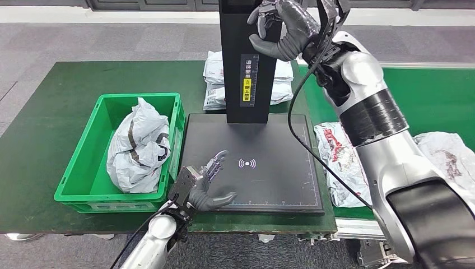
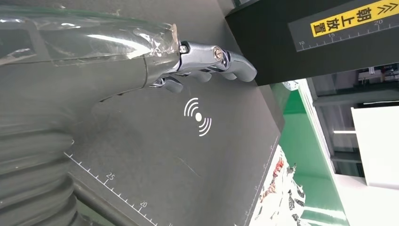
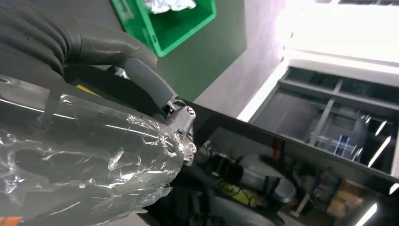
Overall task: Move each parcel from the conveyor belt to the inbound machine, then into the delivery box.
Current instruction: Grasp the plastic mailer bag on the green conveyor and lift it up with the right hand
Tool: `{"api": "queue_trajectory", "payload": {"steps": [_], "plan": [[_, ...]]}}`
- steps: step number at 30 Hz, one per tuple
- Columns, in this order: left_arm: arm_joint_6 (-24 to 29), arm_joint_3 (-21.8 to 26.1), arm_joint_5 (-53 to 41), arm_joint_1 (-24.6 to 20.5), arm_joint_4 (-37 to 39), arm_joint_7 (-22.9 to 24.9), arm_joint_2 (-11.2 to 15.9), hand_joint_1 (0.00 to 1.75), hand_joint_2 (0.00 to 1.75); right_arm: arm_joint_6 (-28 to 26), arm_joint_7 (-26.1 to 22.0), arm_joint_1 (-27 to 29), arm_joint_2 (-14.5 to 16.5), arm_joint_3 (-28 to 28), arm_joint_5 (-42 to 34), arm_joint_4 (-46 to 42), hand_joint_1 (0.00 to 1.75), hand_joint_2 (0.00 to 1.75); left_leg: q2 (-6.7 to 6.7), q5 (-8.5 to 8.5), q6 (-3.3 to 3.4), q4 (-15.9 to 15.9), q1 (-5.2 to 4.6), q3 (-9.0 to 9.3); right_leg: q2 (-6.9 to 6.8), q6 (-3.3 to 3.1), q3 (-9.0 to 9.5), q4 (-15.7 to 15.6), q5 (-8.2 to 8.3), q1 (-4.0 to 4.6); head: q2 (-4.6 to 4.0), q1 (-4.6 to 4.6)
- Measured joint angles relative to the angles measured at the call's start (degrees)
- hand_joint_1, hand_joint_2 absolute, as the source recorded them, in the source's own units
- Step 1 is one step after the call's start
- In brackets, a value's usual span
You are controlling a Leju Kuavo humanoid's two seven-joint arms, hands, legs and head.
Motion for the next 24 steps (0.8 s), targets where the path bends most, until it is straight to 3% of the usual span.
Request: {"api": "queue_trajectory", "payload": {"steps": [5,11,17,24], "plan": [[0.27,0.56,-1.05,1.67,-1.63,1.16,0.09,0.0,1.75,-12.6,-2.46,3.32,-2.84,1.75,15.3,2.94,0.0,1.75,-0.17,0.0,0.0,0.01,0.03,0.04,-0.2,0.0,0.1,-0.04,-0.02,0.04,0.0,0.01],[0.06,1.34,-2.2,4.05,-3.69,2.02,0.55,0.0,1.75,-22.78,-1.71,15.89,-9.99,0.08,28.2,3.85,0.0,1.75,-0.24,-0.04,0.06,0.04,0.02,0.05,-0.29,0.01,0.18,-0.15,-0.02,0.03,0.0,0.02],[-0.32,1.95,-2.84,4.71,-4.54,3.18,0.6,0.0,1.75,-22.71,1.65,29.36,-14.58,-11.32,40.06,0.12,0.0,1.75,-0.3,-0.11,0.1,0.02,0.01,-0.04,-0.38,0.04,0.14,-0.17,-0.04,0.03,0.0,0.0],[-0.36,2.02,-2.85,4.72,-4.7,3.27,0.59,0.0,1.75,-20.84,1.78,33.8,-15.38,-19.97,43.83,-2.51,0.0,1.75,-0.15,-0.08,0.06,-0.02,0.02,-0.01,-0.24,0.04,0.08,-0.17,-0.04,0.04,0.0,0.0]]}}
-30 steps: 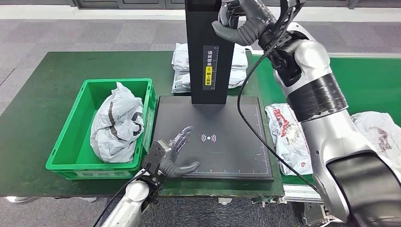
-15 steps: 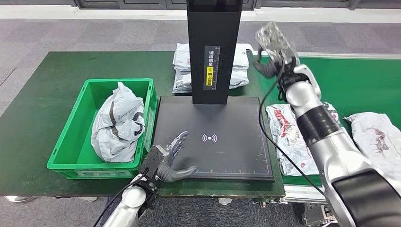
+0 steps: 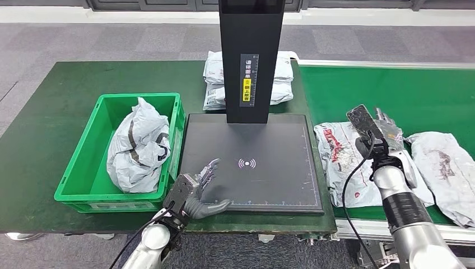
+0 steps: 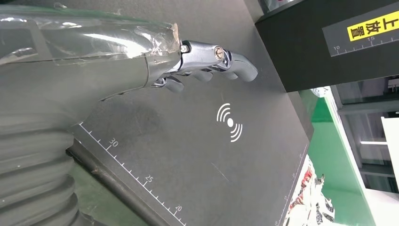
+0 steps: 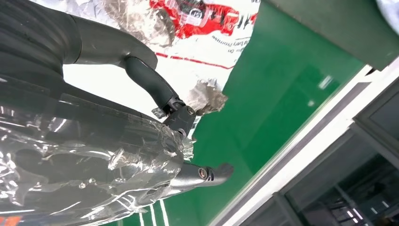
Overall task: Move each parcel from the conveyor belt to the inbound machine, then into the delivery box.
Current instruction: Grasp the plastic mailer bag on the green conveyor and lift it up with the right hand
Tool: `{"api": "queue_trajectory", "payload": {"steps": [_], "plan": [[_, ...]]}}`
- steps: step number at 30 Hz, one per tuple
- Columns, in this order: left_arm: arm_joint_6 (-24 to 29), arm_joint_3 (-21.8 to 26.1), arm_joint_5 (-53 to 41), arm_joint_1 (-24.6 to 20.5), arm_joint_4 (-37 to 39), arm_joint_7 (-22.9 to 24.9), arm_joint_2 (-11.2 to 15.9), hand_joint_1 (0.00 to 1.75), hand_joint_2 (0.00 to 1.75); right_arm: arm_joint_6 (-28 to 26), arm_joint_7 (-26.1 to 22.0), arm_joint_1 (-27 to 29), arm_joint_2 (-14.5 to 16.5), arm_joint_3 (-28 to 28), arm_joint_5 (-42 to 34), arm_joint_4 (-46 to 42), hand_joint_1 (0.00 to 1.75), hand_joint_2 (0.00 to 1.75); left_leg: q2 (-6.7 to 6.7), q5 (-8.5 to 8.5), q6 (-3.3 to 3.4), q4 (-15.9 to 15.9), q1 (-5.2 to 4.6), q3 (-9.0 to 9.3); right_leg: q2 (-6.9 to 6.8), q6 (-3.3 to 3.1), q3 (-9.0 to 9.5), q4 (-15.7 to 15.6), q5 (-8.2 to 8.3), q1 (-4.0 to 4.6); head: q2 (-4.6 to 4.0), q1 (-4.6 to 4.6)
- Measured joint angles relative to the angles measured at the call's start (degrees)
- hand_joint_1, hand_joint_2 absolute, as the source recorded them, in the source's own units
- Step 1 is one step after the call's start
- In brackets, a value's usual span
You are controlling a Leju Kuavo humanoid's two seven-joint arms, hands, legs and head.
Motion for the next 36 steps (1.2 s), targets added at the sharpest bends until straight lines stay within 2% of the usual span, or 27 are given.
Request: {"api": "queue_trajectory", "payload": {"steps": [12,16,19,22,26,35,36], "plan": [[-0.77,0.0,-0.08,-0.33,0.13,0.13,0.0,0.0,1.75,0.33,2.02,4.96,-1.56,-5.89,3.72,-0.75,0.0,1.75,-0.01,-0.02,0.04,0.01,-0.01,-0.01,0.02,0.01,0.02,0.0,0.0,-0.02,0.0,0.01],[-1.69,-0.01,-0.1,-0.95,0.85,0.07,0.0,0.0,1.75,7.27,2.6,6.54,-1.9,-7.09,7.08,0.27,0.0,1.75,0.0,-0.03,0.04,0.01,-0.01,-0.01,0.03,0.01,-0.01,0.0,-0.01,-0.01,0.0,0.0],[-2.38,-0.07,0.09,-2.19,2.36,-0.56,0.0,0.0,1.75,14.24,0.55,6.67,-2.75,-7.01,9.14,3.38,0.0,1.75,-0.01,-0.01,0.03,0.0,-0.01,-0.01,0.01,0.01,0.0,0.0,-0.01,-0.01,0.0,0.01],[-2.55,-0.14,0.41,-3.38,4.22,-1.41,0.0,0.0,1.75,18.44,-2.09,6.57,-3.5,-6.15,11.4,7.21,0.0,1.75,-0.01,0.01,0.01,0.0,-0.01,-0.02,0.0,0.01,0.03,0.0,0.0,-0.01,0.0,0.02],[-2.55,-0.16,0.81,-4.17,5.71,-1.95,0.0,0.0,1.75,20.18,-3.42,5.74,-3.81,-4.3,12.74,11.17,0.0,1.75,0.01,0.01,0.01,0.0,-0.01,-0.02,0.03,0.0,0.02,0.0,0.01,-0.01,0.0,0.01],[-2.52,-0.17,0.91,-4.49,7.16,-2.03,0.02,0.0,1.75,20.51,-4.12,4.02,-3.92,-2.97,12.8,15.0,0.0,1.75,-0.01,0.01,0.01,0.0,-0.01,-0.03,0.02,0.0,0.02,0.0,0.01,-0.01,0.0,0.0],[-2.51,-0.17,0.93,-4.51,7.25,-2.04,0.02,0.0,1.75,20.54,-4.14,4.01,-3.92,-2.73,12.82,15.16,0.44,1.75,-0.01,0.01,0.01,0.0,-0.01,-0.03,0.01,0.0,0.02,0.0,0.01,-0.01,0.0,0.0]]}}
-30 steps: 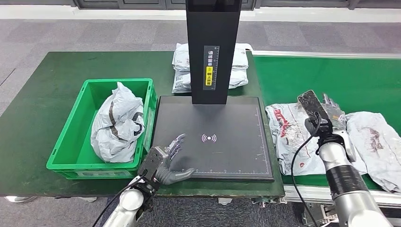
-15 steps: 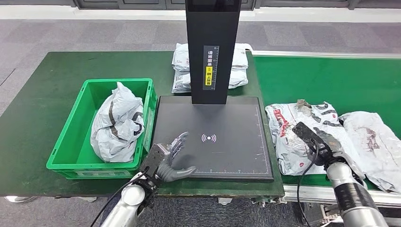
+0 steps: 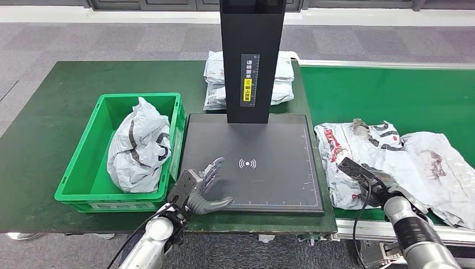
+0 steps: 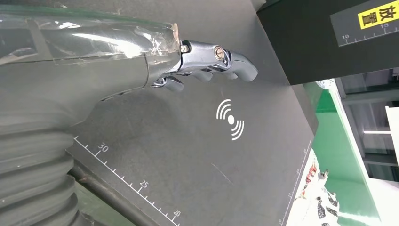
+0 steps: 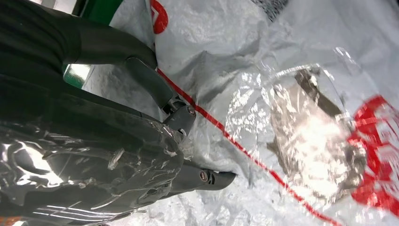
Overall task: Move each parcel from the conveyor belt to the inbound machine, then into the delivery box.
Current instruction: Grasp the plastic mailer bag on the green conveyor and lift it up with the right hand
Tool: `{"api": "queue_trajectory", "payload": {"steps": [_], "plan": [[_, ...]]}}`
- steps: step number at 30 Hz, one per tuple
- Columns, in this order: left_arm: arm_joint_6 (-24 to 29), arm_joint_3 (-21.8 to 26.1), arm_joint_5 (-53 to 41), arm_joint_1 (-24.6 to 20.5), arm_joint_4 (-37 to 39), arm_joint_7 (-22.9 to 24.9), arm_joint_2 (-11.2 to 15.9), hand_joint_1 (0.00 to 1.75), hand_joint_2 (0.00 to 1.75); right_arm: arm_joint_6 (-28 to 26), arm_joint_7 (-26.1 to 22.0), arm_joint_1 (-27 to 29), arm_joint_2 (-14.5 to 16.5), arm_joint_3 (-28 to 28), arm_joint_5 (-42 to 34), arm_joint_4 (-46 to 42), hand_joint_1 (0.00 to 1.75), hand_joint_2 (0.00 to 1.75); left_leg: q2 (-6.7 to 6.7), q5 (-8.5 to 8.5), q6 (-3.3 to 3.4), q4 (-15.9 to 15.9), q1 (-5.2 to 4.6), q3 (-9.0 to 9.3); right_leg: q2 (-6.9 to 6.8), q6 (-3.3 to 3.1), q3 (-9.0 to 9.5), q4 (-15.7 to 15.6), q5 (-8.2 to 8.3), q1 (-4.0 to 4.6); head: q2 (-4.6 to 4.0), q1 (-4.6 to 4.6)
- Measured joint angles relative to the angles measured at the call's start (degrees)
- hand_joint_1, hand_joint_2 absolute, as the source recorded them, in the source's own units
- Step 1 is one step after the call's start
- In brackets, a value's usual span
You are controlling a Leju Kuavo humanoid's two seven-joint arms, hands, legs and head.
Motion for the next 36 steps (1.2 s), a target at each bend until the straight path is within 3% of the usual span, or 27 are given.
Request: {"api": "queue_trajectory", "payload": {"steps": [3,32,36], "plan": [[0.05,0.0,0.09,-0.08,0.34,-0.11,0.0,0.0,1.75,0.12,0.05,-0.1,0.05,0.52,0.19,0.61,1.75,1.75,0.0,0.0,0.0,0.0,0.0,-0.01,0.0,0.0,0.0,0.0,0.0,0.0,0.0,0.01],[0.85,0.0,0.3,-0.15,1.36,-0.36,0.04,0.0,1.75,-1.27,-0.45,-1.39,1.27,1.51,0.13,1.67,1.75,1.75,-0.01,0.01,0.0,0.0,0.0,-0.02,-0.02,0.0,0.0,0.0,0.0,0.0,0.0,0.0],[1.18,0.0,0.33,-0.13,1.36,-0.41,0.04,0.0,1.75,-0.7,-2.29,-1.41,1.51,1.51,-2.78,1.66,1.75,1.75,-0.01,0.01,0.0,0.0,0.0,-0.02,-0.01,0.0,0.0,0.0,0.0,0.0,0.0,0.01]]}}
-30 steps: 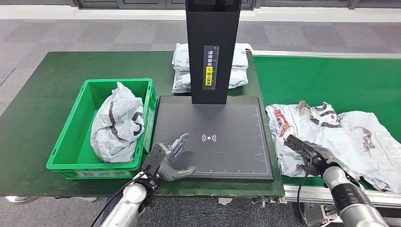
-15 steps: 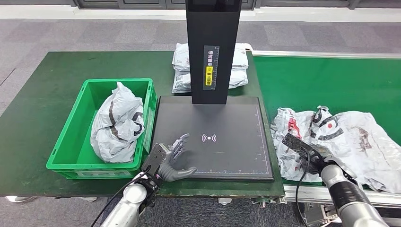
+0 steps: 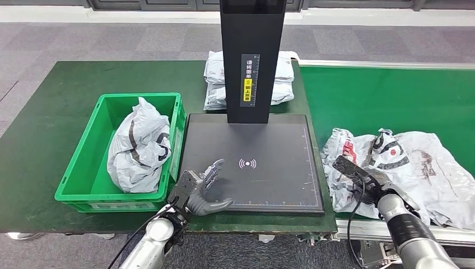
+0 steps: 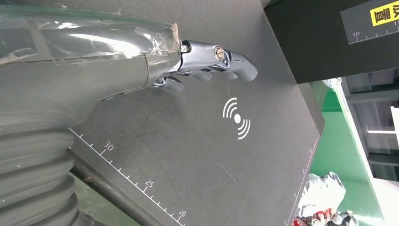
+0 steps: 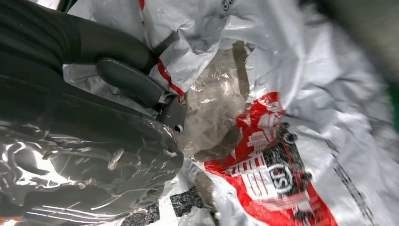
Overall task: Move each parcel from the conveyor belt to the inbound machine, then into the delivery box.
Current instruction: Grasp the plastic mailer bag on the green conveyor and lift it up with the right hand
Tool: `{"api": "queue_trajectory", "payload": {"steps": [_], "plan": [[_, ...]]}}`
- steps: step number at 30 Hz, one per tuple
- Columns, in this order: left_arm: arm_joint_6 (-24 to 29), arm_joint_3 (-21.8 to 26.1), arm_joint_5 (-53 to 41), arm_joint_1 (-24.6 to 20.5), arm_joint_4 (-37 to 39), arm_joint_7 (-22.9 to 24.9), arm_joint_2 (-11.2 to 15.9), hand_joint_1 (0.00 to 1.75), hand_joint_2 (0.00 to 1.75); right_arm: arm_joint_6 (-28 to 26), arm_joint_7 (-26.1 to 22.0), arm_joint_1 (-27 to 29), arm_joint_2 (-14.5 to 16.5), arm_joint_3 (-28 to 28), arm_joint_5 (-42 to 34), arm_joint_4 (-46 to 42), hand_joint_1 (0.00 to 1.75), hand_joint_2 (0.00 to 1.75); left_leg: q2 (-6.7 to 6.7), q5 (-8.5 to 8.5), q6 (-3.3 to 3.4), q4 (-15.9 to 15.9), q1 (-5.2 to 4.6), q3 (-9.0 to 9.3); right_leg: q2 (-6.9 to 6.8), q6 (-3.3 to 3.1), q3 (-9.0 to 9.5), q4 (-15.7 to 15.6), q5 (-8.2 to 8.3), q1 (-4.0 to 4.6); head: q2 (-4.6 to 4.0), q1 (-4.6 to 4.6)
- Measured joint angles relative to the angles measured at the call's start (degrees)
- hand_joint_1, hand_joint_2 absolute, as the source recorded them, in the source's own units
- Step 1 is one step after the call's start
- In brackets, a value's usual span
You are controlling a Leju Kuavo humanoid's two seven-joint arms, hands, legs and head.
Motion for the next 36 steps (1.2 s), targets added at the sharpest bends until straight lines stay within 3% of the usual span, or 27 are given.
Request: {"api": "queue_trajectory", "payload": {"steps": [2,5,8,11,21,27,36], "plan": [[0.15,0.0,0.05,0.02,0.01,-0.21,0.01,0.0,1.75,3.32,-3.46,0.11,0.47,-0.19,-6.24,-0.24,1.75,1.75,0.01,0.0,0.0,0.0,0.0,0.01,0.02,0.0,0.0,0.0,0.0,0.0,0.0,0.0],[0.66,0.0,0.13,0.1,0.02,-0.89,0.02,0.0,1.75,10.83,-7.36,0.84,2.13,-2.38,-22.11,-2.35,1.75,1.75,0.04,0.0,-0.01,-0.01,0.01,0.02,0.05,0.0,-0.02,0.0,0.0,0.01,0.0,-0.01],[1.21,0.01,-0.01,0.4,0.01,-1.49,0.0,0.0,1.75,13.25,-4.54,2.16,4.57,-5.81,-37.98,-6.7,1.75,1.75,0.02,0.01,-0.01,-0.03,0.02,0.02,0.0,-0.01,-0.02,0.01,0.0,0.03,0.0,-0.01],[1.39,0.02,-0.4,0.89,0.0,-1.79,-0.01,0.0,1.75,12.6,-0.75,3.72,6.7,-7.56,-49.14,-12.75,1.75,1.75,0.04,0.02,-0.02,-0.04,0.03,0.02,0.04,-0.01,-0.03,0.01,-0.01,0.03,0.0,-0.01],[1.52,0.02,-0.57,1.33,0.05,-2.23,-0.02,0.0,1.75,11.58,1.38,6.11,9.95,-7.62,-59.06,-24.17,1.75,1.75,0.07,0.01,-0.02,-0.03,0.02,0.01,0.08,-0.01,-0.03,0.01,0.0,0.01,0.0,0.0],[1.59,0.02,-0.69,1.3,0.46,-2.8,-0.03,0.0,1.75,9.85,2.18,5.46,11.02,-4.68,-66.29,-27.22,1.75,1.75,0.07,0.02,-0.02,-0.03,0.03,0.01,0.07,-0.02,-0.03,0.02,0.0,0.02,0.0,-0.01],[1.75,0.02,-0.34,0.19,2.29,-3.18,-0.62,0.0,1.75,8.2,4.26,-3.9,14.03,5.35,-73.77,-25.71,1.75,1.75,0.1,0.1,-0.06,-0.03,0.03,0.03,0.14,-0.04,-0.04,0.05,0.04,0.02,0.0,-0.02]]}}
